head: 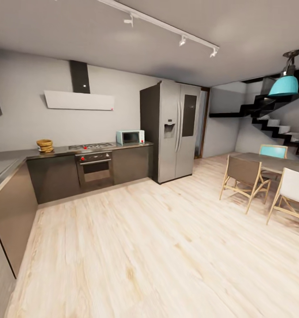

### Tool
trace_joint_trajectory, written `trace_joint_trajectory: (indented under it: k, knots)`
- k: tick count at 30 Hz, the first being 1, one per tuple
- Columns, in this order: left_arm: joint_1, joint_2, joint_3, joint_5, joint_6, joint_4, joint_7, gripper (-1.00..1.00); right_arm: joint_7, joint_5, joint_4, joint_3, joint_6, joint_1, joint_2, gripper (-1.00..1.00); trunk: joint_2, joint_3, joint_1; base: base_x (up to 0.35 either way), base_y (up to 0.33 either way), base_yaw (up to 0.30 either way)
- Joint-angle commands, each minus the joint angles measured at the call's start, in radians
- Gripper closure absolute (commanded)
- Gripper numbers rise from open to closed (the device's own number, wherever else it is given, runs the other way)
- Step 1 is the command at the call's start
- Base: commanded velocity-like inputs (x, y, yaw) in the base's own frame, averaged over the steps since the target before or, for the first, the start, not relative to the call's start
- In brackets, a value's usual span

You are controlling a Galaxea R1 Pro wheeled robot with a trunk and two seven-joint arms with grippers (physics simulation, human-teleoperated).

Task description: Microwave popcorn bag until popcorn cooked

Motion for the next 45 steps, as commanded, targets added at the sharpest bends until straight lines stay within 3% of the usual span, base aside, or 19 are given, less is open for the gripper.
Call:
trace_joint_trajectory:
  k: [1, 12, 26, 45]
  knots:
    - [0.000, 0.000, 0.001, 0.006, -0.002, 0.000, 0.000, -1.00, 0.000, -0.003, 0.002, 0.000, -0.006, 0.000, 0.000, -1.00, 0.000, -0.001, 0.001, 0.321, 0.000, 0.000]
    - [0.003, -0.001, 0.004, 0.007, -0.005, 0.000, 0.000, -1.00, -0.003, -0.004, 0.002, 0.000, -0.003, -0.001, 0.000, -1.00, 0.000, -0.002, 0.001, 0.058, 0.000, 0.000]
    - [0.003, -0.002, 0.005, 0.006, -0.005, -0.003, 0.000, -1.00, -0.003, -0.006, 0.002, 0.000, -0.004, -0.001, -0.002, -1.00, 0.000, -0.023, 0.001, 0.004, 0.000, 0.000]
    - [0.003, 0.000, 0.005, 0.008, 0.003, 0.000, 0.000, -1.00, -0.003, -0.005, 0.002, -0.001, -0.004, -0.001, 0.004, -1.00, 0.000, -0.030, 0.001, 0.307, 0.000, 0.000]
